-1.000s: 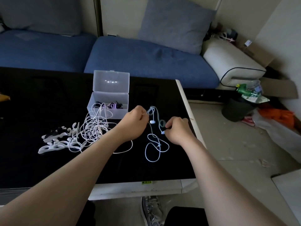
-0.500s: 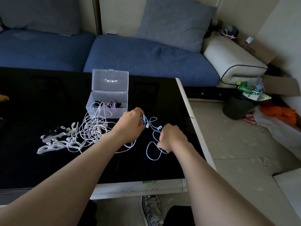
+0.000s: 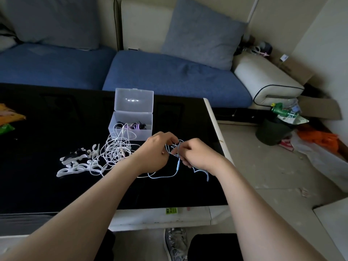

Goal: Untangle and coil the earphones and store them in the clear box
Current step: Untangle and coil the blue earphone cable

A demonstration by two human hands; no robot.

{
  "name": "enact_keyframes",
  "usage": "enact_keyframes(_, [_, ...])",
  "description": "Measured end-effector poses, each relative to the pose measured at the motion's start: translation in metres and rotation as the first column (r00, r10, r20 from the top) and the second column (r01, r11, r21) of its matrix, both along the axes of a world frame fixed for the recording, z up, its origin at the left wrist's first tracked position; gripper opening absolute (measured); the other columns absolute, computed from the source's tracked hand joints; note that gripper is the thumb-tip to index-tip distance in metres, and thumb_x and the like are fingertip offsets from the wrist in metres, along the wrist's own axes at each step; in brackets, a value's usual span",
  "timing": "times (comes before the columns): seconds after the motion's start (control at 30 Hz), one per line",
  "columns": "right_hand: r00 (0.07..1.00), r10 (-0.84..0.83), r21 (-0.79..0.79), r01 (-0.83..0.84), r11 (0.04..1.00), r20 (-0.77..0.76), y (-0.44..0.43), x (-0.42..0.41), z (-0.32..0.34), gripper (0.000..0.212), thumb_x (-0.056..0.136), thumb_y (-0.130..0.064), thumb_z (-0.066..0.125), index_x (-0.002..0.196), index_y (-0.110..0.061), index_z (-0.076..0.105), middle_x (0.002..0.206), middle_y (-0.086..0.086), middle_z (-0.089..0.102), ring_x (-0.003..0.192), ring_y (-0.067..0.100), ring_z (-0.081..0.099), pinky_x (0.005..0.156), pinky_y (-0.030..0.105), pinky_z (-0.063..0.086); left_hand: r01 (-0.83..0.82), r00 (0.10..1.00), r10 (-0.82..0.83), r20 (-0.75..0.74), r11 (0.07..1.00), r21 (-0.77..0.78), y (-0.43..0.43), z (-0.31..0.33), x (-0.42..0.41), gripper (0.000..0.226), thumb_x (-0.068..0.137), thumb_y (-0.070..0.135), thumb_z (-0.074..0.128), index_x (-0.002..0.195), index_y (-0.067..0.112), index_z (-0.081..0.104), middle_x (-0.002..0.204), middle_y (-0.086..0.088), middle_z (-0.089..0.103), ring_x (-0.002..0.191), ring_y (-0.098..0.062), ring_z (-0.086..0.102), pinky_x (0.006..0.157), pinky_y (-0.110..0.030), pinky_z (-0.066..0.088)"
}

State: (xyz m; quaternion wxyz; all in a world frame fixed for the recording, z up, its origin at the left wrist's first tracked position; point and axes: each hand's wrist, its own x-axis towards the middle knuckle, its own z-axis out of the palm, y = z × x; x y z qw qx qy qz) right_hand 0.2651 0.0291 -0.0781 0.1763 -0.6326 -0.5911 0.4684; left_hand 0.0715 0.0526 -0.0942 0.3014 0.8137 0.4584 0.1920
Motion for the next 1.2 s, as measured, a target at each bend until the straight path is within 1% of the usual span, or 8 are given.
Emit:
enact_keyframes(0.17, [0.982,-0.069,0.074,0.083,0.994,-0.176,-0.032,-0.009,0.025,0.03,0.11,-0.024,0.058,0.086,-0.014,0.072,0.073,0.005,0.058,0.059,0.023,0.071,0.053,0.03,0.052,0.03,0.984,-0.023,0.176,0.999,-0.037,-0.021,0.017,-0.007,0.027,0.1,0.012,0.066,0.12,0.029,0.069,0.108,0.021,0.07,0.095,0.005,0.067,0.081,-0.011,0.049])
enact_keyframes(0.33, [0.967,-0.166,0.221,0.208,0.953,-0.193,-0.055,-0.018,0.04,0.033,0.101,-0.038,0.073,0.084,-0.01,0.079,0.063,0.0,0.064,0.051,0.013,0.052,0.052,0.028,0.041,0.002,0.925,0.066,0.375,0.984,-0.18,-0.042,0.03,-0.015,0.023,0.092,0.012,0.077,0.111,0.024,0.072,0.102,0.004,0.08,0.097,-0.02,0.077,0.095,-0.048,0.061])
enact_keyframes(0.43, [0.951,-0.252,0.318,0.299,0.9,-0.18,-0.063,-0.028,0.046,0.03,0.095,-0.042,0.079,0.08,-0.016,0.081,0.061,-0.003,0.07,0.053,0.002,0.061,0.058,0.021,0.048,0.054,0.853,0.089,0.515,0.965,-0.255,-0.057,0.043,-0.014,0.028,0.089,0.005,0.083,0.115,0.011,0.073,0.1,-0.006,0.081,0.098,-0.023,0.079,0.096,-0.041,0.062])
enact_keyframes(0.57, [0.861,-0.332,0.295,0.456,0.84,-0.386,-0.07,-0.04,0.054,0.038,0.099,-0.04,0.075,0.075,-0.011,0.077,0.058,-0.005,0.065,0.048,0.002,0.055,0.05,0.012,0.042,0.004,0.726,0.214,0.653,0.949,-0.316,-0.066,0.054,-0.01,0.017,0.097,0.004,0.074,0.114,0.005,0.076,0.096,-0.013,0.082,0.094,-0.022,0.08,0.086,-0.031,0.063])
enact_keyframes(0.73, [0.814,-0.263,0.36,0.486,0.797,-0.517,-0.076,-0.053,0.06,0.014,0.102,-0.021,0.071,0.105,-0.013,0.082,0.079,0.002,0.079,0.076,0.007,0.075,0.076,0.017,0.057,-0.109,0.521,0.454,0.723,0.875,-0.471,-0.068,0.058,-0.003,0.016,0.102,0.015,0.069,0.116,0.008,0.074,0.099,-0.012,0.082,0.097,-0.024,0.079,0.093,-0.041,0.061])
enact_keyframes(0.87, [0.716,-0.448,0.271,0.648,0.712,-0.534,-0.075,-0.052,0.048,0.016,0.101,-0.021,0.068,0.095,-0.02,0.083,0.077,0.003,0.078,0.063,0.007,0.062,0.068,0.029,0.049,-0.151,0.366,0.601,0.71,0.792,-0.592,-0.068,0.051,-0.001,0.017,0.102,0.017,0.07,0.114,0.005,0.072,0.102,-0.008,0.082,0.105,-0.023,0.078,0.097,-0.038,0.061])
enact_keyframes(1.03, [0.837,-0.441,0.447,0.546,0.709,-0.324,-0.067,-0.047,0.036,0.031,0.103,-0.011,0.058,0.113,-0.03,0.08,0.077,-0.004,0.076,0.06,0.0,0.061,0.061,0.014,0.047,-0.241,0.45,0.589,0.671,0.803,-0.544,-0.061,0.04,-0.005,0.015,0.096,0.021,0.078,0.104,0.009,0.077,0.092,-0.011,0.081,0.101,-0.026,0.078,0.096,-0.04,0.063])
enact_keyframes(1.2, [0.906,-0.327,0.556,0.422,0.716,-0.267,-0.047,-0.06,0.031,0.027,0.103,-0.021,0.059,0.119,-0.028,0.08,0.089,-0.01,0.074,0.074,0.002,0.064,0.071,0.02,0.048,-0.203,0.452,0.593,0.666,0.796,-0.571,-0.047,0.045,-0.007,0.019,0.097,0.023,0.077,0.107,0.008,0.078,0.098,-0.012,0.081,0.1,-0.026,0.078,0.092,-0.036,0.064])
